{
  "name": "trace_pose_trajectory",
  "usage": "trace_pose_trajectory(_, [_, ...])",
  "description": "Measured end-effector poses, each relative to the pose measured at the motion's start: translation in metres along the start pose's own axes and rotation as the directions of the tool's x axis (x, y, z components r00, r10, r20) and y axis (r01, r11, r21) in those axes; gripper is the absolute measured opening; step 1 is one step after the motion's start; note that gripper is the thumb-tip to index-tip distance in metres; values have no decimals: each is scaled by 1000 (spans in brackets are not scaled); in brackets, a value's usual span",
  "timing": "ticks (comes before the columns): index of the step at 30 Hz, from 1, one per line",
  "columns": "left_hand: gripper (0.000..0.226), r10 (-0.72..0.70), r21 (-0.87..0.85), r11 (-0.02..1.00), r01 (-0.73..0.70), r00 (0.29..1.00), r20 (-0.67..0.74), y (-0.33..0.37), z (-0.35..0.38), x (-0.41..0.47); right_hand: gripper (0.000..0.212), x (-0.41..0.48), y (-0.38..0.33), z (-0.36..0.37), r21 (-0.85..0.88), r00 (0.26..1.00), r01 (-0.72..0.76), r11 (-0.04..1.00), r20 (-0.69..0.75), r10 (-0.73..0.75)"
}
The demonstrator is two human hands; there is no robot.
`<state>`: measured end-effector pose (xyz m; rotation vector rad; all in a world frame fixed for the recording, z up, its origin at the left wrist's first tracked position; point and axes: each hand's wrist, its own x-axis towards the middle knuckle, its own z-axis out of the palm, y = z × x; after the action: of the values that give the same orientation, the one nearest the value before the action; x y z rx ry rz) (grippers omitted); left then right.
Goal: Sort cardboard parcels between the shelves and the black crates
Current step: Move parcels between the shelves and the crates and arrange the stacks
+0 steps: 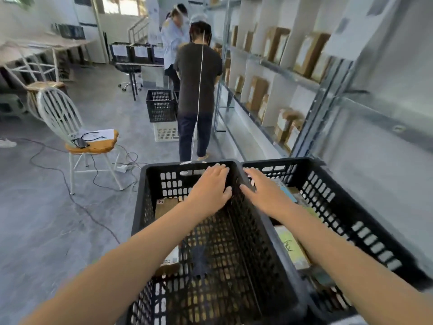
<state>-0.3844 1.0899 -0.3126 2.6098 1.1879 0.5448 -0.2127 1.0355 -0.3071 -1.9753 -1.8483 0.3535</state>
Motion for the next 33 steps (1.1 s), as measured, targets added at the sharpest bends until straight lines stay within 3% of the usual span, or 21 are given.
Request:
trace_pose_trajectory(8, [63, 264, -30, 964, -265, 964, -33, 147, -7, -27, 63, -154, 31, -86, -51, 962, -129, 990, -250, 113])
trace_pose_trajectory(14, [61, 457, -135, 875, -464, 886, -84, 274, -4, -55, 55, -289, 63, -160, -90, 873, -300, 950, -428, 235])
trace_pose_trajectory(22, [61, 714, -215, 658, -722, 688, -127, 437, 11, -114, 63, -454, 85, -210, -175, 712, -568, 804, -594, 373])
trace_pose_trajectory(28, [60, 874, -258, 410, -875, 458, -161, 541, 14, -170, 64, -571, 71, -245, -74, 502, -741, 667, -721, 478])
trace_pose_trajectory(33, [59, 916, -394, 226, -891, 332, -226, 632, 10, -219, 63, -663, 52, -277, 15, 332, -834, 552, -785, 523])
